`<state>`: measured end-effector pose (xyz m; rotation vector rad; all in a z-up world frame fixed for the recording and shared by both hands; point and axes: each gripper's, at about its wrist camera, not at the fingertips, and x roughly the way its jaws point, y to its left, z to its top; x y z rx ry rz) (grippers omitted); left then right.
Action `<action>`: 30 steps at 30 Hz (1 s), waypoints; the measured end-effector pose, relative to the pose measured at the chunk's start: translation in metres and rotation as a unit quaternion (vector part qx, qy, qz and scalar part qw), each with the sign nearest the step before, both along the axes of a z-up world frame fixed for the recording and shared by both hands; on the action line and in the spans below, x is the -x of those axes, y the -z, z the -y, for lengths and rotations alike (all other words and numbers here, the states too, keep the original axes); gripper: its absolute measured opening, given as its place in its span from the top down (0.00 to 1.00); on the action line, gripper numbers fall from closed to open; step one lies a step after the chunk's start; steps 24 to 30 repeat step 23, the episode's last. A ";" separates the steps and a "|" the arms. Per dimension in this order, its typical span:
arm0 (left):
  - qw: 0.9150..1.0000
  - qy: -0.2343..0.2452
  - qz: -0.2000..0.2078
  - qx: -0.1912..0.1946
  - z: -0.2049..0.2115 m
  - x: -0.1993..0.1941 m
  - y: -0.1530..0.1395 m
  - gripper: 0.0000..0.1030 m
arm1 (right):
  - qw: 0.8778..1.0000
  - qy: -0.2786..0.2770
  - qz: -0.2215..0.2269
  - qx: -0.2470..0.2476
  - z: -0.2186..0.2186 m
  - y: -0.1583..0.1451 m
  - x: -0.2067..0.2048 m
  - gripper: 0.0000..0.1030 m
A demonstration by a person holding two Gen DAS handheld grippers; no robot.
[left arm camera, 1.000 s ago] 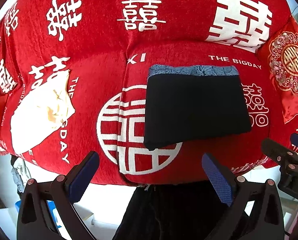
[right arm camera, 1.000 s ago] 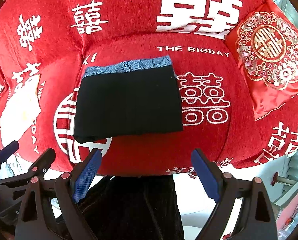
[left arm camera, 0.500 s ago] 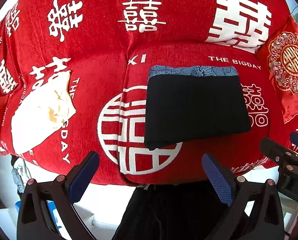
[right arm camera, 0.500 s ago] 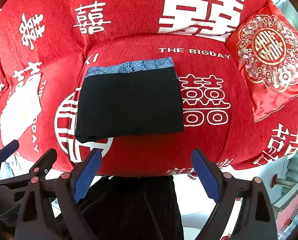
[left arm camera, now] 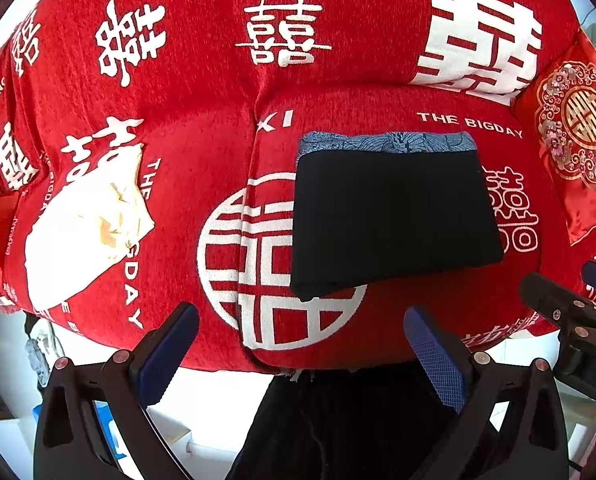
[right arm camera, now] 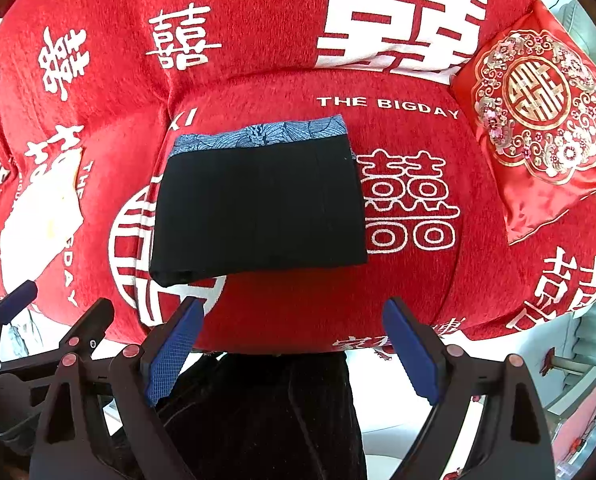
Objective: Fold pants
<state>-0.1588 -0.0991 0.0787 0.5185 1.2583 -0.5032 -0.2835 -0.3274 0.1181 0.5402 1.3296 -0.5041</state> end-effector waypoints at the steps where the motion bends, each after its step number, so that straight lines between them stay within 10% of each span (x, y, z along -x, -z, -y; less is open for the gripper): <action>1: 1.000 0.000 0.001 0.000 0.000 0.000 0.000 0.00 | 1.000 0.000 0.000 0.000 0.000 0.000 0.000 0.10; 30: 1.000 0.005 0.000 0.008 -0.002 0.001 0.000 0.00 | 1.000 -0.011 -0.001 0.002 -0.003 -0.001 -0.008 0.10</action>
